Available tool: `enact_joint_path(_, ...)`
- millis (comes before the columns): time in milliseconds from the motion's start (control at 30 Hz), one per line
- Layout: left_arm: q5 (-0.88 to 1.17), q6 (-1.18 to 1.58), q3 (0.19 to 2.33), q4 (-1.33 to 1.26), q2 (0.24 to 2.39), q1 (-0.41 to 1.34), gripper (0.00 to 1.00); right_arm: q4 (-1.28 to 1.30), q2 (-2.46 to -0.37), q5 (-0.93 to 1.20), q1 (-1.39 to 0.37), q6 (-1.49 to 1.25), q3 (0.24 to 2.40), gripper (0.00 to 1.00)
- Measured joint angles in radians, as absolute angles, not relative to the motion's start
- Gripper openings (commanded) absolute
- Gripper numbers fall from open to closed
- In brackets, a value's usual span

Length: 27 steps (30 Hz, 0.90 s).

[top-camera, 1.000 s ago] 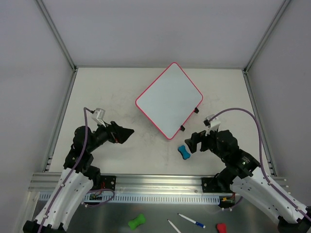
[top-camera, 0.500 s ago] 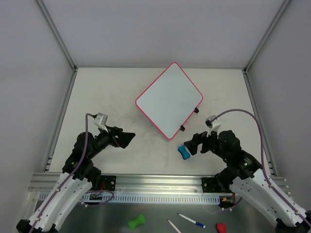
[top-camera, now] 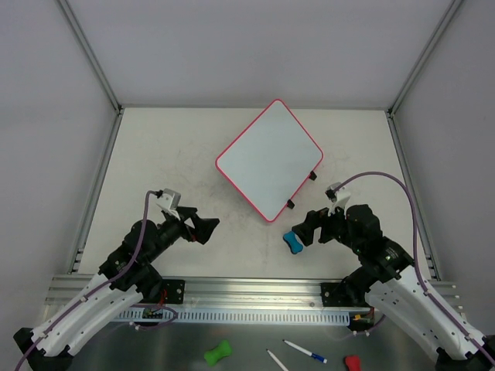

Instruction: Erase the whiteboard

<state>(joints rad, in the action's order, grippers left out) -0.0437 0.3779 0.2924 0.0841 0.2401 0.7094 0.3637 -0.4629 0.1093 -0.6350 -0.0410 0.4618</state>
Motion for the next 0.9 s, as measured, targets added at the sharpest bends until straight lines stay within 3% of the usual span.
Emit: enact_joint_path(900,-0.142,0.343,0.250,0.088,0.236,0.754,0.99,0.363,-0.414,0.109,-0.632,-0.002,0.462,0.99)
